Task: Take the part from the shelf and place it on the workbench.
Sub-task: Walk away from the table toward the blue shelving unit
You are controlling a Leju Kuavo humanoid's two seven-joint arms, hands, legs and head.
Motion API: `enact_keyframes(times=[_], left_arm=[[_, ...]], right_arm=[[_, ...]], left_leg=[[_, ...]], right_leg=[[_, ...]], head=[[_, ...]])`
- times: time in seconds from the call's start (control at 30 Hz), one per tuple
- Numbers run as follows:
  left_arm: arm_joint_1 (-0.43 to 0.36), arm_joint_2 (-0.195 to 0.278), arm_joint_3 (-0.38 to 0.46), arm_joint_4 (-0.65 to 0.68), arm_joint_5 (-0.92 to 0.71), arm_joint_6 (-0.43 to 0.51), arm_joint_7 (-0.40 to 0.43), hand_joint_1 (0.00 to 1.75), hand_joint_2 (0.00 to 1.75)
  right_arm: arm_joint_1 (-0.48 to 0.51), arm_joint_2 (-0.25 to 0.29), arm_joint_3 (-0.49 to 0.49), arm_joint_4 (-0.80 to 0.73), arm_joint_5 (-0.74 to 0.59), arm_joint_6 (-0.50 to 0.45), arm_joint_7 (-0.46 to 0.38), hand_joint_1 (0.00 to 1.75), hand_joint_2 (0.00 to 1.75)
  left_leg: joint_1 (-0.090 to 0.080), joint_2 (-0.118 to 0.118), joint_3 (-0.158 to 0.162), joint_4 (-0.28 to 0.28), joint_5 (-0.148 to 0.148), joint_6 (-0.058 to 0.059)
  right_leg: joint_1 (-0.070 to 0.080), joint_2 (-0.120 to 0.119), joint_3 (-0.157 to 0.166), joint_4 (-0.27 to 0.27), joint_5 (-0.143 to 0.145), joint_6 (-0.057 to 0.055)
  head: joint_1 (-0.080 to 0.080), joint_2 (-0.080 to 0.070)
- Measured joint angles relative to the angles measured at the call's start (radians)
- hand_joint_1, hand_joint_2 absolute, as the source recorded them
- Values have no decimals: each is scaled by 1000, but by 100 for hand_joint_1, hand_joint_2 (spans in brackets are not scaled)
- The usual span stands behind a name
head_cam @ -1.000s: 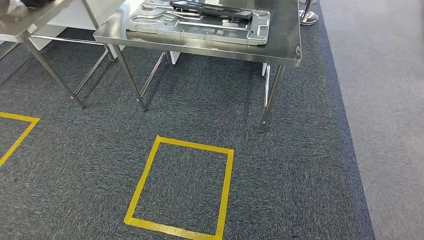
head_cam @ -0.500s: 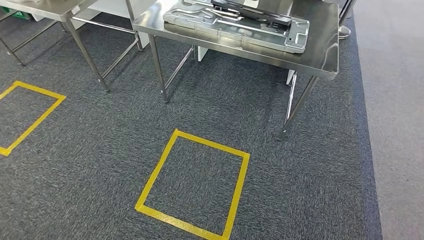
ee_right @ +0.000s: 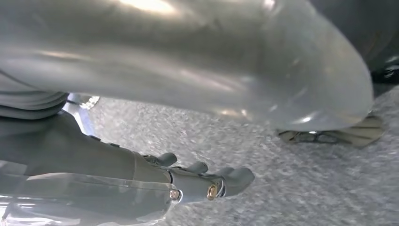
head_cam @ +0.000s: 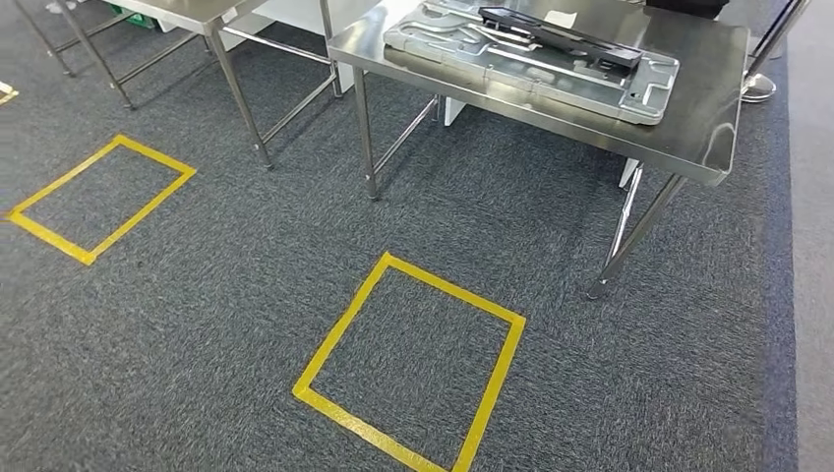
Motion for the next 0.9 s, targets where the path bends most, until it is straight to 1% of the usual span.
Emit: enact_keyframes(times=[0.03, 0.07, 0.1, 0.13, 0.17, 0.2, 0.23, 0.27, 0.3, 0.33, 0.37, 0.4, 0.43, 0.47, 0.5, 0.53, 0.57, 0.6, 0.63, 0.67, 0.7, 0.73, 0.77, 0.8, 0.83, 0.87, 0.9], left_arm=[[1, 0, 0, 0, 3, 0, 0, 0, 0], [3, -1, 0, 0, 3, 1, 0, 0, 0], [4, -1, 0, 0, 1, 2, 0, 0, 0], [4, -1, -1, 0, 0, 2, -1, 0, 0], [3, -2, -2, 0, -2, 2, -2, 0, 0], [1, -3, -3, 0, -2, 2, -4, 0, 0], [1, -4, -5, 0, -3, 2, -6, 0, 0], [1, -5, -6, 0, -4, 2, -8, 0, 0], [3, -5, -6, 0, -4, 2, -10, 0, 0], [4, -5, -6, 0, -3, 1, -12, 0, 0], [4, -4, -6, 0, -3, 1, -12, 0, 0], [4, -4, -6, 0, -2, 0, -13, 0, 0], [3, -4, -6, 0, -1, 0, -13, 0, 0], [2, -4, -6, 0, 0, -2, -12, 0, 0], [2, -4, -6, 0, 0, -3, -12, 0, 0], [3, -4, -6, 0, 1, -4, -10, 0, 0], [4, -4, -6, 0, 1, -5, -9, 0, 0], [5, -5, -6, 0, 2, -5, -8, 0, 0], [5, -5, -6, 0, 2, -6, -7, 0, 0], [4, -8, -6, 0, 2, -7, -8, 0, 0], [2, -11, -6, 1, 1, -8, -8, 0, 0], [0, -13, -6, 1, 0, -10, -10, 0, 0], [-1, -16, -6, 1, -1, -12, -12, 0, 0], [-1, -16, -6, 1, -1, -13, -13, 0, 0], [1, -15, -6, 1, -2, -15, -15, 0, 0], [2, -15, -6, 1, -2, -16, -16, 0, 0], [3, -14, -6, 1, -2, -17, -17, 0, 0]], right_arm=[[-1, 0, -9, 0, -9, -8, -14, 0, 0], [-2, 0, -14, 0, -1, -17, -22, 0, 0], [-3, -1, -13, 0, 20, -25, -25, 0, 0], [-3, -2, -7, 0, 42, -31, -27, 0, 0], [-3, -5, -1, 0, 57, -34, -29, 0, 0], [-3, -7, 2, 0, 65, -36, -32, 0, 0], [-4, -9, 4, 0, 67, -36, -35, 0, 0], [-7, -10, 5, 0, 69, -37, -37, 0, 0], [-10, -10, 7, 0, 71, -36, -38, 0, 0], [-13, -10, 9, 0, 73, -36, -39, 0, 0], [-14, -10, 10, 0, 74, -35, -39, 0, 0], [-14, -10, 11, 0, 75, -35, -39, 0, 0], [-12, -11, 12, 0, 77, -34, -39, 0, 0], [-11, -11, 12, 0, 78, -33, -37, 0, 0], [-11, -11, 12, 1, 79, -33, -35, 0, 0], [-10, -11, 12, 1, 81, -33, -31, 0, 0], [-10, -11, 12, 1, 82, -32, -27, 0, 0], [-10, -11, 12, 1, 83, -32, -25, 0, 0], [-9, -11, 12, 1, 84, -31, -22, 0, 0], [-9, -15, 12, 1, 85, -30, -20, 0, 0], [-8, -19, 12, 1, 85, -28, -18, 0, 0], [-9, -23, 12, 1, 86, -25, -16, 0, 0], [-11, -26, 11, 1, 87, -23, -15, 0, 0], [-14, -26, 11, 2, 88, -21, -15, 0, 0], [-16, -26, 11, 2, 89, -20, -14, 0, 0], [-16, -26, 11, 2, 91, -19, -14, 0, 0], [-16, -26, 11, 2, 92, -19, -14, 0, 0]], left_leg=[[5, 6, -11, 30, -8, -6], [10, 11, -2, 21, 4, -12], [14, 20, 26, -25, 29, -17], [19, 37, 67, -93, 57, -22], [20, 56, 100, -153, 79, -22], [20, 69, 122, -194, 91, -17], [18, 77, 130, -212, 95, -9], [15, 72, 126, -211, 94, 1], [13, 62, 123, -212, 96, 11], [13, 54, 123, -214, 99, 19], [13, 44, 123, -217, 103, 27], [14, 35, 123, -220, 108, 35], [13, 25, 121, -222, 112, 41], [10, 14, 117, -222, 116, 46], [6, 2, 113, -221, 118, 50], [1, -12, 110, -221, 120, 53], [-4, -26, 109, -221, 121, 55], [-9, -41, 109, -221, 123, 56], [-14, -56, 110, -221, 124, 57], [-18, -68, 110, -221, 125, 57], [-19, -82, 109, -222, 127, 56], [-17, -93, 106, -223, 129, 53], [-14, -104, 103, -224, 132, 48], [-11, -116, 100, -228, 136, 42], [-11, -119, 99, -229, 139, 38], [-14, -104, 95, -220, 134, 34], [-17, -79, 83, -196, 117, 31]], right_leg=[[-1, -15, -2, 2, -2, 2], [-2, -28, -3, 6, -4, 6], [-5, -40, -5, 12, -7, 11], [-7, -52, -6, 20, -12, 18], [-7, -62, -7, 30, -19, 27], [-6, -72, -7, 37, -25, 36], [-4, -80, -7, 43, -29, 44], [-3, -87, -4, 43, -31, 52], [-5, -94, 0, 41, -30, 58], [-8, -91, 3, 42, -32, 65], [-11, -74, 0, 54, -45, 70], [-13, -49, -12, 84, -69, 74], [-14, -19, -35, 136, -104, 75], [-12, 2, -69, 205, -141, 74], [-10, 12, -102, 270, -167, 72], [-7, 17, -125, 314, -175, 67], [-3, 21, -133, 321, -163, 60], [3, 27, -120, 287, -131, 49], [11, 43, -93, 224, -88, 33], [19, 69, -63, 155, -54, 12], [26, 91, -40, 97, -31, -6], [32, 105, -26, 62, -20, -20], [35, 108, -22, 47, -20, -30], [37, 97, -20, 40, -16, -35], [33, 83, -14, 26, -8, -36], [29, 70, -5, 7, 0, -36], [24, 54, 4, -10, 8, -35]], head=[[0, 0], [0, 0], [0, 0], [-1, 0], [-3, 0], [-3, 0], [-2, 0], [-2, 0], [-1, -1], [-1, -1], [-1, -1], [-1, -1], [0, 0], [1, 0], [1, 0], [1, 0], [1, 0], [1, 0], [1, 0], [-1, 0], [-4, 0], [-6, 0], [-7, 0], [-7, 0], [-7, 0], [-8, 0], [-11, 0]])
